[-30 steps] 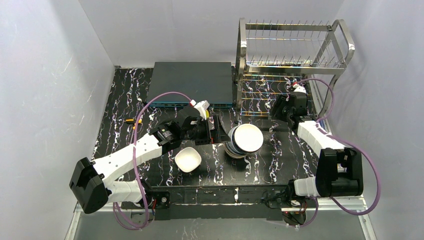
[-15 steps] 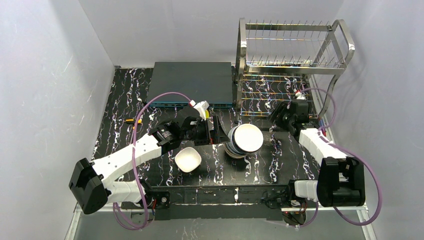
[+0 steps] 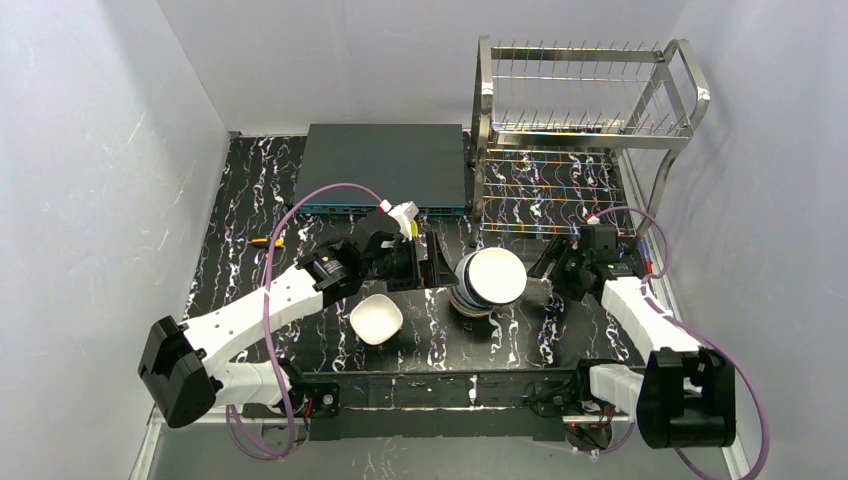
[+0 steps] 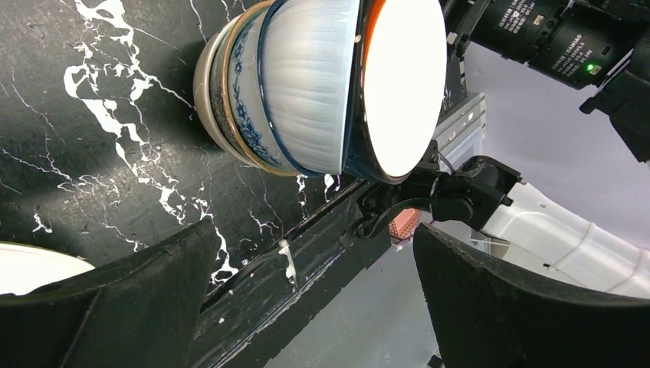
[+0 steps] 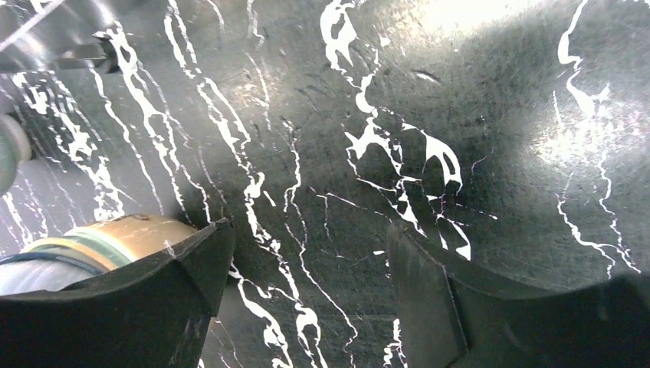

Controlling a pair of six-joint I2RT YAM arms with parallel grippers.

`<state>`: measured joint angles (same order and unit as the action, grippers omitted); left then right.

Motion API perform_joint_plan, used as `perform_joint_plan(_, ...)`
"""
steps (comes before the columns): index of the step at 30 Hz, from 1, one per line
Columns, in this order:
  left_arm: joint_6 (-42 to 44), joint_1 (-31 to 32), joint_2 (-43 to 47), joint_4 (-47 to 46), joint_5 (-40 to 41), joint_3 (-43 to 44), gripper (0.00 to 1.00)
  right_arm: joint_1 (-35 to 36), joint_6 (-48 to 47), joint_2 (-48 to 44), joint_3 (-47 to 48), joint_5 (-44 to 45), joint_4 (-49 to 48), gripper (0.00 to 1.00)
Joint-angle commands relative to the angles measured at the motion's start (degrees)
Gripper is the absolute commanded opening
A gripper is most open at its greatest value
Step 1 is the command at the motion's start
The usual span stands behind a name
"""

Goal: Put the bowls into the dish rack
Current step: Move the dish rack to the center of the board.

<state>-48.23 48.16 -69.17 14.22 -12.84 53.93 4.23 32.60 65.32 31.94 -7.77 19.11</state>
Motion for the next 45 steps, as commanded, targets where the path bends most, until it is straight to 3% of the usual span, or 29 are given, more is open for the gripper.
perform_joint_plan(1, 0.9, -0.1, -0.1, 1.1, -0.1, 2.7, 0.98, 0.0, 1.5, -4.9, 0.5, 1.9, -1.6, 0.83)
perform_joint_plan(9, 1.1, -0.1, -0.7, 1.1, -0.6, 3.1, 0.98, 0.0, 14.2, -4.0, 0.1, 4.4, -12.6, 0.97)
perform_joint_plan(17, 1.0, -0.1, -0.1, 1.0, -0.4, 2.6, 0.98, -0.2, 27.4, 0.5, -4.6, 5.7, -29.4, 0.98)
perform_joint_plan(28, 1.6, -0.1, 0.0, 1.5, 0.1, 2.6, 0.98, -5.8, 31.7, 11.2, -4.7, 6.4, -39.3, 0.96)
perform_joint_plan(36, 1.3, -0.1, 1.0, 1.2, 0.6, 1.6, 0.98, -14.0, 30.6, 19.0, -2.1, 1.9, -42.5, 0.88)
perform_joint_plan(45, 0.9, -0.1, 1.1, 1.0, 0.7, 1.4, 0.98, -15.8, 31.0, 19.7, -2.6, -0.7, -43.8, 0.52)
